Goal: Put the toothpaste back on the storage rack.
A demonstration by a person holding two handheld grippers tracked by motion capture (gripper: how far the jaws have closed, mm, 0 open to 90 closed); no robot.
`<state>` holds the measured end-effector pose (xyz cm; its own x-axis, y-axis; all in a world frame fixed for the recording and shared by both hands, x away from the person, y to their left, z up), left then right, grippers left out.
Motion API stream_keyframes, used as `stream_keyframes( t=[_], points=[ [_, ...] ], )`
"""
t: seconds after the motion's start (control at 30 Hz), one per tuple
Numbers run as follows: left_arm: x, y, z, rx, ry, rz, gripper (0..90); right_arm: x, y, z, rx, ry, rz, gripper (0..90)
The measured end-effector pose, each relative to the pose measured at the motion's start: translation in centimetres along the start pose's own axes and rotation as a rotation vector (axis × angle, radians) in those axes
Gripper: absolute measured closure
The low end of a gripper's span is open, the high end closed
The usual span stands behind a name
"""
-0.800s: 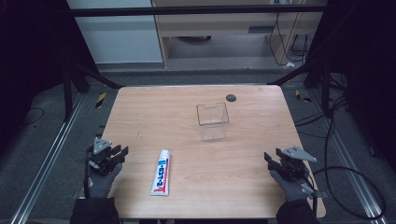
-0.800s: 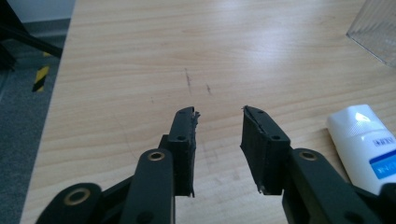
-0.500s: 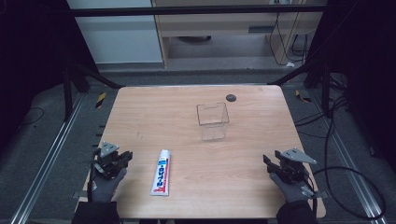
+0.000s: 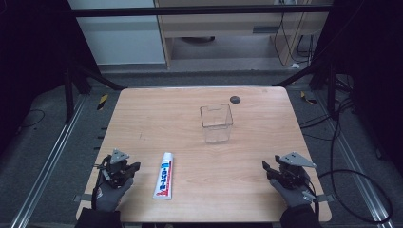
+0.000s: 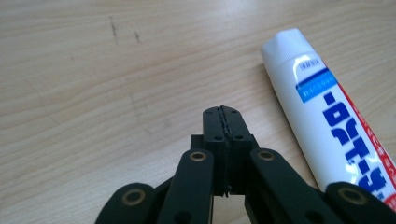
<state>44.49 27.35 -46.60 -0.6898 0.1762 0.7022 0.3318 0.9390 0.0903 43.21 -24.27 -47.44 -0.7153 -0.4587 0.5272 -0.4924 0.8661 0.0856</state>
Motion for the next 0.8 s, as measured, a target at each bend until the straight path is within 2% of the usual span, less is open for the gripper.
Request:
stream_keyframes(
  t=[0.1, 0.13, 0.37, 0.4, 0.53, 0.7, 0.8],
  points=[
    [-0.2, -0.2, 0.2, -0.017, 0.024, 0.017, 89.5, -0.1, 0.0, 0.1, 0.005, 0.004, -0.001, 42.7],
    [-0.5, -0.5, 0.3, -0.035, 0.048, 0.033, 89.5, -0.2, 0.1, 0.1, 0.005, 0.008, -0.003, 42.3],
    [-1.0, -1.3, 0.4, -0.074, 0.089, 0.058, 89.6, -0.4, 0.0, 0.2, 0.010, 0.018, -0.004, 41.5],
    [-1.2, -1.6, 0.5, -0.084, 0.103, 0.072, 89.6, -0.4, 0.0, 0.2, 0.009, 0.021, -0.004, 41.1],
    [-1.4, -2.0, 0.5, -0.110, 0.119, 0.078, 89.6, -0.5, 0.0, 0.3, 0.021, 0.020, -0.002, 39.2],
    [-1.6, -2.9, 0.6, -0.147, 0.142, 0.117, 89.6, -0.6, -0.2, 0.4, 0.023, 0.026, 0.004, 38.0],
    [-1.5, -3.4, 0.7, -0.154, 0.141, 0.135, 89.6, -0.6, -0.2, 0.4, 0.022, 0.024, 0.007, 37.5]
  ],
)
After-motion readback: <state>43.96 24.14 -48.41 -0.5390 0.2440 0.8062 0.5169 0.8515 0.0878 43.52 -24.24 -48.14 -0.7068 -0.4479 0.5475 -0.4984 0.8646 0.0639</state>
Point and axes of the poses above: each handheld gripper's, and its own axes: x roughly backward along the jaws, z roughly out of its underside, y roughly to its left, the point moved 1 cm from there along -x, roughly forward along the jaws, and after that the axes turned 10 degrees about -z, right-handed, at the moved point
